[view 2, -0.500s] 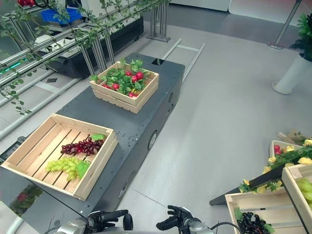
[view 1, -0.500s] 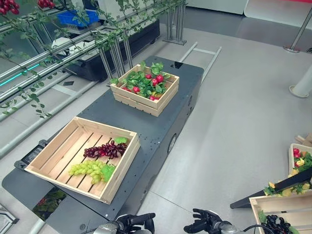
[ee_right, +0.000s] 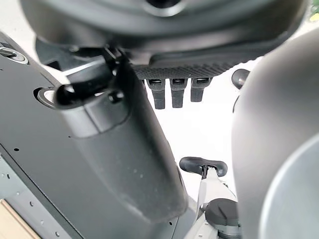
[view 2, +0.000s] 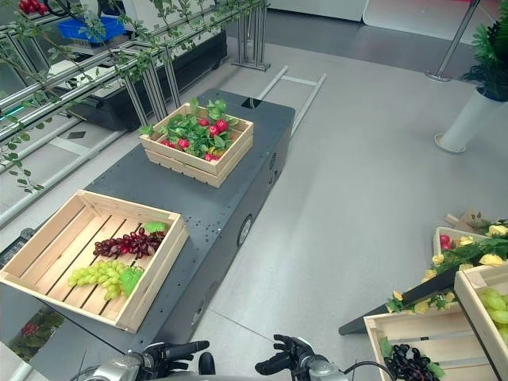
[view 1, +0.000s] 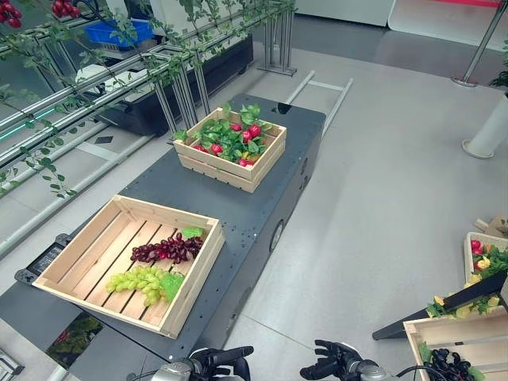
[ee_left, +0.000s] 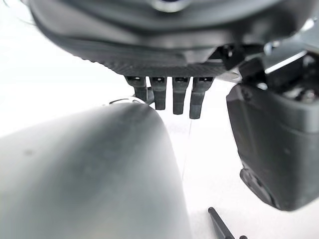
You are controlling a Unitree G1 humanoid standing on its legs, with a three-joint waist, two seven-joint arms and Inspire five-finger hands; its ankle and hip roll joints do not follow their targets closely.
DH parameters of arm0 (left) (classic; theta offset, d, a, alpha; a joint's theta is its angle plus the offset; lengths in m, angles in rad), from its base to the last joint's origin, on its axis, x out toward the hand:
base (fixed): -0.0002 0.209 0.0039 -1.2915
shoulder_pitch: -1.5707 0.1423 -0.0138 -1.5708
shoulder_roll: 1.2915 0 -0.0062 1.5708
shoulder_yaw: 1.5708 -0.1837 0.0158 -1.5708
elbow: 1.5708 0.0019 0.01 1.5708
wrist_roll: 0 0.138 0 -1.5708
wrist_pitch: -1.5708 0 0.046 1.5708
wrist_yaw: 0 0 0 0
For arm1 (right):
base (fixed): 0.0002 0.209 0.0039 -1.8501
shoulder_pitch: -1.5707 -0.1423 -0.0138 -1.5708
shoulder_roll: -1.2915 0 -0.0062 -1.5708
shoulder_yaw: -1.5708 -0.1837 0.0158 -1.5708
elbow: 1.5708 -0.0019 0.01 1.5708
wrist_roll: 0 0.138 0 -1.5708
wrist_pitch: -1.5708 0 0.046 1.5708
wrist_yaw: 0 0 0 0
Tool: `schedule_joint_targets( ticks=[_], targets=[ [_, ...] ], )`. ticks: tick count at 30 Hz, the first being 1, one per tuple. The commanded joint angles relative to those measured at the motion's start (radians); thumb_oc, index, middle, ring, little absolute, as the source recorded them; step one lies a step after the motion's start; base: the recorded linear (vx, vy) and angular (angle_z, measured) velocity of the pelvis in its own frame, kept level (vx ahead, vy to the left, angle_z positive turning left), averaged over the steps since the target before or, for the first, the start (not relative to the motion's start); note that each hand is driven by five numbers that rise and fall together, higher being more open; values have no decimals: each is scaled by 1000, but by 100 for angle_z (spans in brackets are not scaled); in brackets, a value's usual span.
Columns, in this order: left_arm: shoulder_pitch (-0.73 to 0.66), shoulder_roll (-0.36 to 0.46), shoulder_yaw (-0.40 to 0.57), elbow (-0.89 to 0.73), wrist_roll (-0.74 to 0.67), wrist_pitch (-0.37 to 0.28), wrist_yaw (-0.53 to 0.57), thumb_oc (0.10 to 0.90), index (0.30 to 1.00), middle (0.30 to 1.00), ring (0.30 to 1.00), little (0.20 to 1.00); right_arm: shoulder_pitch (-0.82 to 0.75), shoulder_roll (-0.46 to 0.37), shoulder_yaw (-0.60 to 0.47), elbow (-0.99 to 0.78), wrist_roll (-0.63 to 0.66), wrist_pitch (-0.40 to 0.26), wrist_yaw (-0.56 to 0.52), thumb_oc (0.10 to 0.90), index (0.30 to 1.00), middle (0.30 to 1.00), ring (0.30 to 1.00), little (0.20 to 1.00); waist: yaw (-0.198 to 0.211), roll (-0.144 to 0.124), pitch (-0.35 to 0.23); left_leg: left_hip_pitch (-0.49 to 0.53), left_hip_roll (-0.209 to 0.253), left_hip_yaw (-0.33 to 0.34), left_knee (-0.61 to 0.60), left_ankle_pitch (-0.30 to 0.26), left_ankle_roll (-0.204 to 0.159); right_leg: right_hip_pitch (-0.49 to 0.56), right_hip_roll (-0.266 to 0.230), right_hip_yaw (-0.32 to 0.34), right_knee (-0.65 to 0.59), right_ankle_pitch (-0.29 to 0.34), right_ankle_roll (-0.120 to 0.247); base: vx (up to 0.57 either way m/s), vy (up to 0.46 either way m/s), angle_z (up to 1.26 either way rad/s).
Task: Pick up the fruits from the basket on one side to the basket on the other side
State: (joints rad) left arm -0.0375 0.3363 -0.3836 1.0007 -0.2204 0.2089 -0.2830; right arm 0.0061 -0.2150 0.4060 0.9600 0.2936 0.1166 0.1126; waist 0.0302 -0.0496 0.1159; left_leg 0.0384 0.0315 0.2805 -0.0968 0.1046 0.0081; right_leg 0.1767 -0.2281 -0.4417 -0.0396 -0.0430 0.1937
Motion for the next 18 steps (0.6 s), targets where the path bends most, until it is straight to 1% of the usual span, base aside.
schedule_joint_targets(
  ticks=[1, 3, 4, 5, 6, 7, 9, 10, 12, 14, 16, 18],
  targets=[
    [-82, -71, -24, -1, -60, -53, -124, 800, 900, 900, 900, 900, -49, -22, 8, -26, 48, -9, -23, 800, 900, 900, 900, 900, 30, 69, 7, 103, -14, 5, 16, -149, -35, -76, -3, 7, 21, 85, -6, 35, 56, 1],
    [-81, -64, -32, -40, -55, -69, -152, 800, 900, 900, 900, 900, -47, -24, 11, -37, 47, -4, -24, 800, 900, 900, 900, 900, 31, 67, 6, 102, -14, 5, 16, -150, -35, -78, -5, 8, 23, 86, -6, 35, 67, 4],
    [-77, -50, -50, -95, -17, -112, -177, 800, 900, 900, 900, 900, -47, -32, 14, -47, 41, 4, -21, 800, 900, 900, 900, 900, 34, 67, 9, 99, -15, 5, 17, -149, -35, -79, -6, 7, 26, 87, -6, 36, 92, 6],
    [-77, -41, -59, -120, -8, -130, -172, 800, 900, 900, 900, 900, -47, -36, 15, -50, 33, 5, -20, 800, 900, 900, 900, 900, 35, 67, 11, 98, -15, 5, 17, -149, -35, -81, -7, 8, 28, 87, -6, 32, 124, 7],
    [-82, -18, -77, -184, -4, -148, -168, 800, 900, 900, 900, 900, -46, -45, 21, -59, 26, 7, -16, 800, 900, 900, 900, 900, 38, 67, 13, 96, -18, 4, 17, -150, -33, -85, -12, 8, 32, 90, -4, 22, 107, 6],
    [-83, -12, -79, -197, -5, -166, -166, 800, 900, 900, 900, 900, -45, -47, 23, -62, 24, 7, -14, 800, 900, 900, 900, 900, 38, 68, 14, 96, -19, 3, 17, -150, -33, -86, -13, 8, 34, 92, -3, 26, 133, 6],
    [-87, 49, -83, -359, -54, -138, -137, 800, 900, 900, 900, 900, -40, -70, 21, -106, 41, 24, -15, 800, 900, 900, 900, 900, 47, 68, 22, 92, -26, -3, 17, -151, -27, -92, -21, 6, 45, 102, 0, 28, 182, 2],
    [-85, 77, -76, -421, -70, -145, -120, 800, 900, 900, 900, 900, -34, -78, 16, -126, 43, 31, -18, 800, 900, 900, 900, 900, 52, 67, 25, 90, -32, -7, 18, -154, -22, -98, -29, 6, 57, 112, 3, 32, 230, 3],
    [-78, 109, -62, -503, -81, -136, -103, 800, 900, 900, 900, 900, -22, -87, 0, -148, 41, 41, -23, 800, 900, 900, 900, 900, 60, 65, 29, 85, -42, -16, 22, -159, -14, -106, -43, 5, 77, 125, 8, 27, 199, 4],
    [-63, 129, -42, -540, -88, -148, -101, 800, 900, 900, 900, 900, -10, -93, -21, -150, 30, 43, -25, 800, 900, 900, 900, 900, 69, 60, 35, 78, -61, -36, 30, -168, 1, -127, -65, 12, 120, 149, 16, 34, 238, 9],
    [-58, 131, -34, -545, -96, -145, -114, 800, 900, 900, 900, 900, -6, -93, -29, -144, 20, 38, -21, 800, 900, 900, 900, 900, 73, 57, 38, 76, -72, -47, 34, -174, 9, -138, -80, 14, 147, 163, 23, 42, 218, 16],
    [-37, 127, -26, -538, -94, -140, -150, 800, 900, 900, 900, 900, 2, -97, -45, -137, -2, 26, -6, 800, 900, 900, 900, 900, 82, 53, 46, 76, -96, -73, 42, -185, 26, -160, -111, 16, 212, 195, 35, 73, 285, 24]
  ],
)
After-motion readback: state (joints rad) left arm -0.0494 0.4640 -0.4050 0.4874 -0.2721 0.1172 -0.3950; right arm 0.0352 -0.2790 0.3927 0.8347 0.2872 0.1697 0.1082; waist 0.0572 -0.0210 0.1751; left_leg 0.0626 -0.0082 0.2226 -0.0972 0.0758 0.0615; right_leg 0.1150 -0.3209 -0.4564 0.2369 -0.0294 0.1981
